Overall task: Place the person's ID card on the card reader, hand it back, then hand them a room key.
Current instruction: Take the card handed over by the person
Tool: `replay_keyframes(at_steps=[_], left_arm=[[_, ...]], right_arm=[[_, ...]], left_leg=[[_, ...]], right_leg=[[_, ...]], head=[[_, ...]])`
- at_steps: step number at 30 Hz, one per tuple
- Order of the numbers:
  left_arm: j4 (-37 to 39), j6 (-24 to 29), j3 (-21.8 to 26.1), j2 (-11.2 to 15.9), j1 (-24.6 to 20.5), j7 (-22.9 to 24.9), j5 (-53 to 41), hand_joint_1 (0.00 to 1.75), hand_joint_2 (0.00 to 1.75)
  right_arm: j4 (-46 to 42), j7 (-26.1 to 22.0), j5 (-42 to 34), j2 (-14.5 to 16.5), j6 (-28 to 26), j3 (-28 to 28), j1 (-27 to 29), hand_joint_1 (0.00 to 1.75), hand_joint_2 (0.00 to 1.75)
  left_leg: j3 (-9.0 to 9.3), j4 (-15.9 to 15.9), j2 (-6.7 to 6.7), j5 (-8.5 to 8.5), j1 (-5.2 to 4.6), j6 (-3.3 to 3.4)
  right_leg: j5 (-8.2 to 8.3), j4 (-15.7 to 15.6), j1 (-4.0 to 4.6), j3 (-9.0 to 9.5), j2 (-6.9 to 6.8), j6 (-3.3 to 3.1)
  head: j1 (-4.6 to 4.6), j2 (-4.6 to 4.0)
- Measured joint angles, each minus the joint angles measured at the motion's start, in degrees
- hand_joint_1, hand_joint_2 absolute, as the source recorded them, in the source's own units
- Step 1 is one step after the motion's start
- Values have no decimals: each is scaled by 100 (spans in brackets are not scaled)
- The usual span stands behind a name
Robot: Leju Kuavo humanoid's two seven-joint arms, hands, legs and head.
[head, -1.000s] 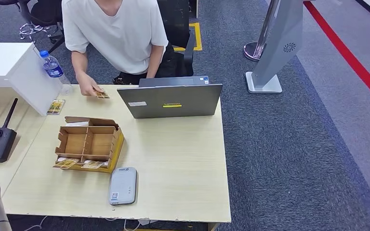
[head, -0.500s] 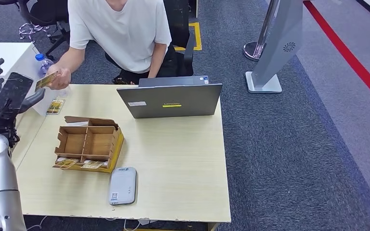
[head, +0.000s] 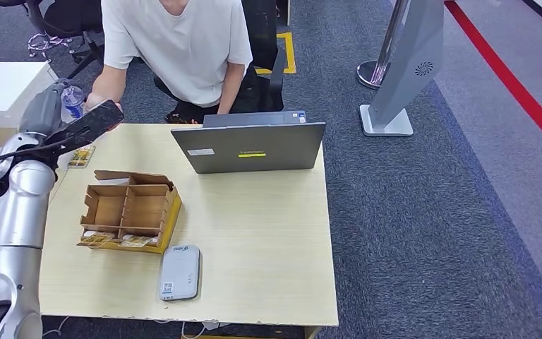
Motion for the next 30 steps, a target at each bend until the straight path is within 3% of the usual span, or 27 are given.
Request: replay_keyframes(at_steps=[13,24,30], left_arm=[[860,285,-1216,42,-639,506,-1911,175,175],[744,299,-1396,114,-702,660,-2155,175,175],[362,655,-1426,85,-408,313,-2075,175,175]], right_arm=[[21,101,381,-32,120,1,51,0,0],[33,46,497,-37,118,1,-50,0,0],[53,231,552,-37,136,2,-21,0,0]], left_leg=[[-7,0,1,8,1,-3],[-11,0,-2,11,1,-2],[-11,0,-4,11,-2,-2]], right_leg=[[11,4,1,-3,0,-7],[12,4,1,-4,-4,-5],[12,3,-1,-6,-5,-5]], head=[[1,0],[0,0],[-2,0]])
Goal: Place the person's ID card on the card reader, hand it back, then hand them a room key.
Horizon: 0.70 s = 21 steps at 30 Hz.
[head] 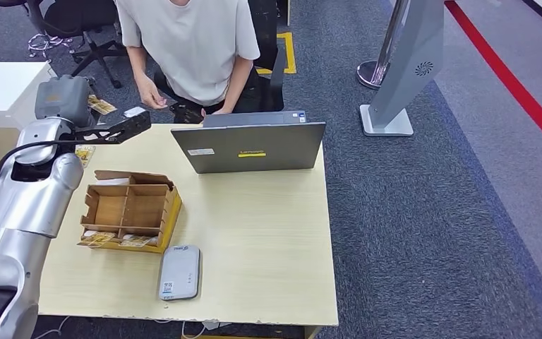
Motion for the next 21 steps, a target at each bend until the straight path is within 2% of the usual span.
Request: replay_keyframes(at_steps=[5,12,16,21], left_arm=[[-997,433,-248,-47,805,-273,154,175,175],[-3059,482,-959,-9,1896,-361,245,175,175],[-3732,524,-1383,57,2293,-401,199,175,175],[-4109,408,-1793,152,2571,-474,133,175,175]], right_arm=[[20,98,48,9,1,-2,152,0,0],[22,106,28,96,-47,-54,210,0,0],[21,83,9,142,-53,-137,220,0,0],[19,29,-47,181,-37,-230,220,0,0]], left_leg=[[-14,0,3,-1,0,1],[-28,0,1,-3,-1,3],[-28,-1,1,-2,0,2],[-28,-1,0,-1,1,2]], right_leg=[[-1,0,0,-12,2,1],[-1,-2,0,-24,-1,1],[-1,-2,0,-25,-2,1],[-1,-2,1,-25,-3,1]], head=[[-2,0],[3,0],[-1,0],[-2,-1]])
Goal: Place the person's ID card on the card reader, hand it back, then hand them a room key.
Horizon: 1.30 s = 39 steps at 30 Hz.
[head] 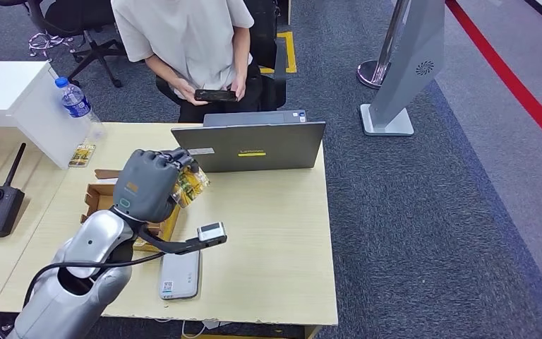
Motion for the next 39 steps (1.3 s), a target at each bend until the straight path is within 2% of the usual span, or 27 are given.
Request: replay_keyframes(at_steps=[5,9,14,19,24,33,39], left_arm=[[56,-567,-426,145,76,181,-112,175,175],[581,-907,-703,278,65,337,-258,175,175],[1088,-930,-915,465,175,517,-416,175,175],[1222,-1005,-1019,658,312,660,-506,175,175],[1233,-896,-1035,888,498,785,-682,175,175],[1211,-1109,-1035,1350,776,552,-578,175,175],[1195,-1185,-1035,1477,799,499,-500,175,175]], right_arm=[[0,1,5,22,74,-101,-6,0,0],[0,48,74,25,103,-173,-25,0,0],[0,87,80,25,132,-245,-26,0,0],[-2,108,68,25,168,-337,-25,0,0],[-38,-97,26,25,86,-410,-46,0,0],[-46,-162,76,17,68,-504,-107,0,0],[-44,-132,88,5,79,-506,-126,0,0]], left_leg=[[0,0,0,1,0,-1],[1,0,2,2,0,-2],[0,0,2,1,0,-2],[-5,-1,1,1,0,-2],[-5,-1,1,1,0,-2],[-4,-2,-1,2,1,-2],[-4,-2,-2,2,1,-2]], right_leg=[[1,0,0,0,1,0],[1,0,0,0,2,-1],[1,1,0,-2,2,-1],[0,1,0,-4,2,-1],[1,1,0,-3,1,-1],[1,1,1,-3,-1,-1],[1,1,1,-1,-2,-1]], head=[[0,1],[0,1],[0,1],[1,1],[1,1],[1,1],[2,1]])
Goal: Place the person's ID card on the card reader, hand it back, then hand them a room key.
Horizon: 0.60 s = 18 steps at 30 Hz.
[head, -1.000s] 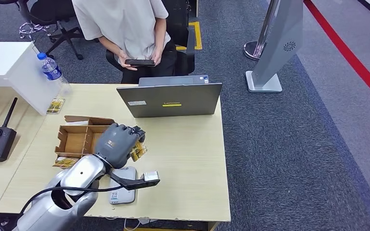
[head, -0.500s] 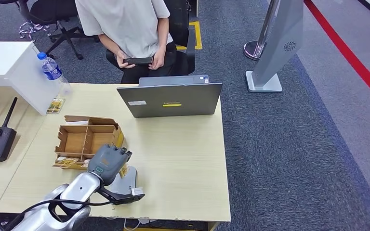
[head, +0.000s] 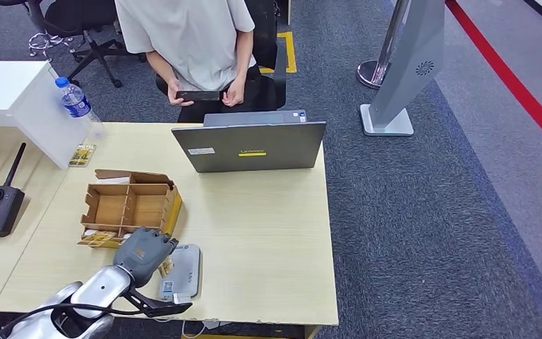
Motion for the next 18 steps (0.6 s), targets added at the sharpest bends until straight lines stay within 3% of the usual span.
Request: replay_keyframes(at_steps=[5,10,15,18], left_arm=[[1,-35,-1,47,19,-185,237,175,175],[10,548,-3,-100,-11,-211,274,175,175],[-229,1510,73,-664,-465,-175,53,175,175],[-333,1599,254,-976,-1027,-132,-20,175,175]], right_arm=[[2,218,-90,0,120,-75,30,0,0],[1,215,-103,1,196,-159,64,0,0],[-4,115,-64,20,302,-274,109,0,0],[-4,41,92,22,333,-282,108,0,0]], left_leg=[[4,0,-4,1,0,1],[4,2,-3,5,-1,1],[-17,9,-31,19,-2,12],[-21,10,-28,24,-2,10]], right_leg=[[0,0,0,3,-6,0],[1,0,0,-3,-4,0],[9,-1,-1,-7,-32,8],[20,-1,-1,-12,-28,11]], head=[[-1,0],[-3,0],[3,0],[14,0]])
